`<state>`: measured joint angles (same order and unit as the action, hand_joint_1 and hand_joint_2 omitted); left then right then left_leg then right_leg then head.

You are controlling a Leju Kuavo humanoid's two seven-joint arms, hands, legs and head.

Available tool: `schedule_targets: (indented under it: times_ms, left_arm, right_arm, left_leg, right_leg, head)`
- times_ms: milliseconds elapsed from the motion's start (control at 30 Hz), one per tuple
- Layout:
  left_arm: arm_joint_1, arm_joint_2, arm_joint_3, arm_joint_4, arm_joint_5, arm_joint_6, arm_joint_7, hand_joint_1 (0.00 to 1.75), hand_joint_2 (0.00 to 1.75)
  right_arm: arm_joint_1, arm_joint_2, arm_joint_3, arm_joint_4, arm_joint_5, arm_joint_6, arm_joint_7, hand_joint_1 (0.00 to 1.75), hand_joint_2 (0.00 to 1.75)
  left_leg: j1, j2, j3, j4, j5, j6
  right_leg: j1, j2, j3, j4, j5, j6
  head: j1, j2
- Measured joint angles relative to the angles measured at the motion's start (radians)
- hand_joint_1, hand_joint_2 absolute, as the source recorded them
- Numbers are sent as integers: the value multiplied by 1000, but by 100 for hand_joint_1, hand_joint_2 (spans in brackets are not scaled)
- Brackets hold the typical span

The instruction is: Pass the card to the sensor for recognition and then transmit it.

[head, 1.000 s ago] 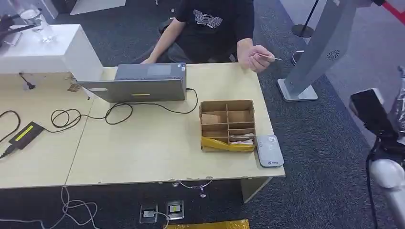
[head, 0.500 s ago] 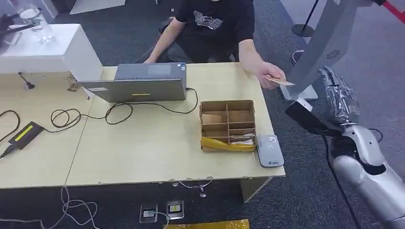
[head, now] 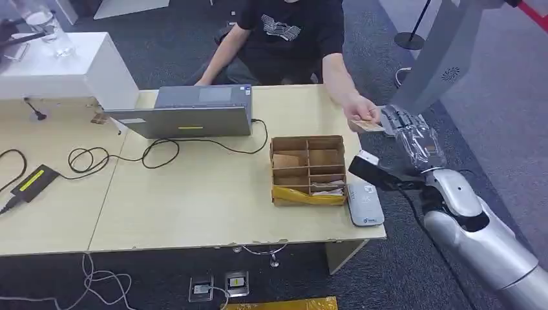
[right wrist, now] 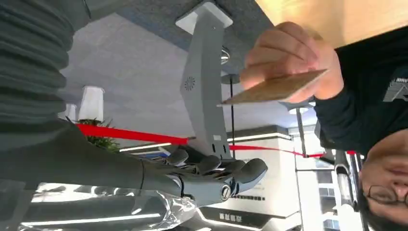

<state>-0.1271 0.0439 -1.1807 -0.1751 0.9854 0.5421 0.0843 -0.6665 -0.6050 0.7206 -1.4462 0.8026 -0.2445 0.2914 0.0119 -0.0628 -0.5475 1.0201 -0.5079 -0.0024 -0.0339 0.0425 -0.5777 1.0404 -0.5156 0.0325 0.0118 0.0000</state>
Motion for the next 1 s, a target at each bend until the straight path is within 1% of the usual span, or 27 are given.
schedule_targets:
  times_ms: [300, 533, 567, 600, 633, 1000]
  left_arm:
    - [0, 0, -5, 0, 0, 3, 4, 0, 0]
    - [0, -1, -5, 0, 2, 3, 4, 0, 0]
    - [0, -2, -5, 0, 2, 3, 4, 0, 0]
    - [0, -1, -5, 0, 3, 3, 4, 0, 0]
    - [0, -1, -5, 0, 3, 3, 4, 0, 0]
    - [0, -1, -11, 0, 9, 5, 21, 0, 0]
  right_arm:
    - [-16, 30, 42, 52, 3, -5, -13, 0, 175]
    - [-32, 59, 61, 92, 7, -27, -33, 0, 175]
    - [-34, 62, 65, 98, 8, -31, -33, 159, 175]
    - [-35, 66, 66, 103, 10, -34, -31, 159, 175]
    - [-35, 70, 67, 108, 11, -35, -31, 175, 175]
    - [-35, 91, 67, 133, 10, -43, -29, 175, 175]
  left_leg:
    - [0, 0, 0, 0, 0, 0]
    - [0, 0, 0, 0, 0, 0]
    - [0, 0, 0, 0, 0, 0]
    - [0, 0, 0, 0, 0, 0]
    - [0, 0, 0, 0, 0, 0]
    - [0, 1, 1, 0, 0, 0]
  right_leg:
    - [0, 0, 0, 0, 0, 0]
    - [0, 0, 0, 0, 0, 0]
    - [0, 0, 0, 0, 0, 0]
    - [0, 0, 0, 0, 0, 0]
    - [0, 0, 0, 0, 0, 0]
    - [0, 0, 0, 0, 0, 0]
  head:
    - [0, 0]
    - [0, 0]
    - [0, 0]
    - [0, 0]
    - [0, 0]
    - [0, 0]
